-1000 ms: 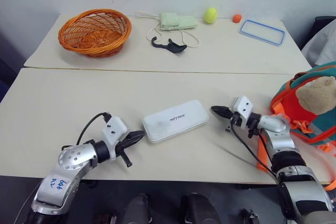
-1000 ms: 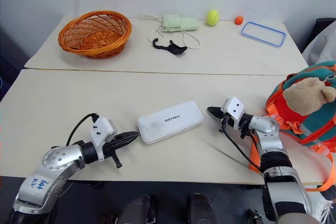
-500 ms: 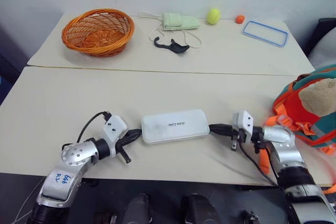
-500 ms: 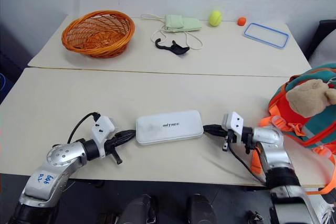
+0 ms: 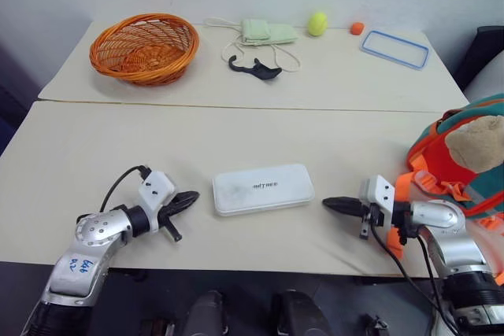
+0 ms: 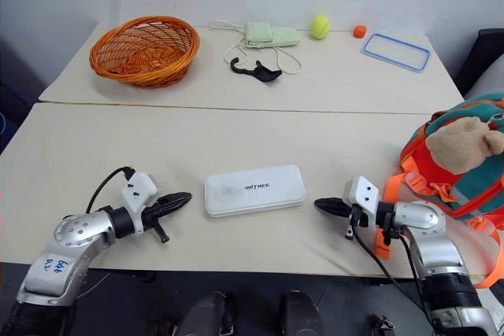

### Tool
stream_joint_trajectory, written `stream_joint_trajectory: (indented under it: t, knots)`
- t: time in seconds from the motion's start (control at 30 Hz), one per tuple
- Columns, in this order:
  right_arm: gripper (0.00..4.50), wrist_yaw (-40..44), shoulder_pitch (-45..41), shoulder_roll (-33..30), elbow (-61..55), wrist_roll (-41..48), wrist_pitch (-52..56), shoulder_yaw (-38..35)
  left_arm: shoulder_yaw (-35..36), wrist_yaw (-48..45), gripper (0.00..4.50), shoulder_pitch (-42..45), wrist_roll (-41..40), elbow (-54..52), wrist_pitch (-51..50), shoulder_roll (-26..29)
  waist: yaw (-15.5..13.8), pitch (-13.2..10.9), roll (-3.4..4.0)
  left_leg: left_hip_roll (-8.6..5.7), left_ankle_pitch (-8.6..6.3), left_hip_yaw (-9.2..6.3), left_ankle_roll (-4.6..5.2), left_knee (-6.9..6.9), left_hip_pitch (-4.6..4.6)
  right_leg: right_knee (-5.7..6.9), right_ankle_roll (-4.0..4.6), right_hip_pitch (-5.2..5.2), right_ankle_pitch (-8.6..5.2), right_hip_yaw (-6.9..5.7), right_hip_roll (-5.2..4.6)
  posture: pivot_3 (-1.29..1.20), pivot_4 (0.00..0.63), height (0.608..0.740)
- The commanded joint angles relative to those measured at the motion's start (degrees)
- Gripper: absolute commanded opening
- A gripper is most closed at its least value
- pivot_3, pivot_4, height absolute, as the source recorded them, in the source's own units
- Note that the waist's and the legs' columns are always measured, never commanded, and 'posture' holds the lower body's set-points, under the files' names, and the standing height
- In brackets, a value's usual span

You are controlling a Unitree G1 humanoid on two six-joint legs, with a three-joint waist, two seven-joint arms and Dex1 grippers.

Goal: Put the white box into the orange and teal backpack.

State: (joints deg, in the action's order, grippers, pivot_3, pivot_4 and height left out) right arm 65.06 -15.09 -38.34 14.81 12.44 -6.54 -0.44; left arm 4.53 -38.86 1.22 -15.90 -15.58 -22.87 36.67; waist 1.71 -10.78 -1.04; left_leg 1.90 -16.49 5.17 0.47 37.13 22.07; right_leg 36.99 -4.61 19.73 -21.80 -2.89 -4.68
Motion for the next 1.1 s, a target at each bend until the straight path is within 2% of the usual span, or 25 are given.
stream_joint_trajectory:
  t: [0.03,0.2,0.33,0.57,0.77,0.9,1.03,1.1]
  knots:
    - [0.00,-4.1,-4.5,0.9,5.3,-3.4,-3.9,0.1,-0.5,-1.7,0.07,0.6,-0.8,-1.1,1.4,-0.3,0.0,0.0,0.00,0.00,0.00,0.00,0.00,0.00,0.00,0.01,0.00,0.00,0.00,0.00,0.00,0.00,0.150,0.740]
    - [0.00,-2.5,-8.9,3.6,9.4,-3.9,-7.1,2.3,-1.9,-2.1,0.07,2.0,-0.8,-1.6,1.6,-1.9,-0.1,0.0,0.00,0.01,0.01,0.00,-0.03,-0.05,0.02,0.01,0.00,0.06,0.00,-0.02,0.03,0.00,0.150,0.740]
    - [0.00,0.1,-9.0,4.4,7.1,-2.3,-6.1,3.5,-2.5,-1.6,0.07,2.4,-0.5,-2.3,1.2,-3.0,-0.1,0.0,0.00,0.00,0.00,0.01,0.00,0.02,0.03,0.01,-0.01,0.02,0.00,-0.02,0.02,0.00,0.150,0.740]
    - [0.00,3.2,-2.5,1.5,-4.2,1.0,0.3,3.3,-3.5,-0.5,0.07,2.3,0.2,-2.4,0.9,-4.1,-0.2,0.0,0.00,0.00,0.00,-0.03,0.01,0.00,0.03,0.00,-0.01,0.00,0.01,-0.04,0.01,0.00,0.150,0.740]
    - [0.00,1.6,2.3,0.1,-11.3,2.1,4.9,2.7,-3.9,0.1,0.07,1.8,0.7,-2.0,1.3,-4.8,-0.2,0.0,0.00,0.00,-0.01,-0.03,0.02,0.01,0.01,0.00,-0.01,-0.02,0.01,-0.04,0.00,0.00,0.150,0.740]
    - [0.00,0.3,3.8,-0.3,-13.2,2.2,6.6,1.7,-1.3,-0.5,0.07,1.2,-0.2,-0.8,0.5,-3.1,-0.2,0.0,0.00,0.00,-0.01,-0.03,0.01,-0.01,0.01,0.00,-0.01,-0.02,0.01,-0.04,0.00,0.00,0.150,0.740]
    - [0.00,0.5,3.4,-2.8,-10.6,1.7,6.3,-0.2,7.9,-4.5,0.91,2.0,-12.0,1.2,-12.5,0.6,-0.1,0.0,0.00,0.01,0.00,-0.03,0.00,-0.03,0.03,0.01,-0.01,0.04,0.01,-0.04,0.01,0.00,0.150,0.740]
    - [0.00,1.0,2.5,-3.8,-9.6,1.8,6.0,-0.4,10.8,-7.1,1.56,3.3,-18.4,3.3,-21.8,3.4,-0.1,0.0,0.00,0.01,0.00,-0.05,0.00,-0.04,0.02,0.01,-0.01,0.04,0.01,-0.04,0.01,0.00,0.150,0.740]
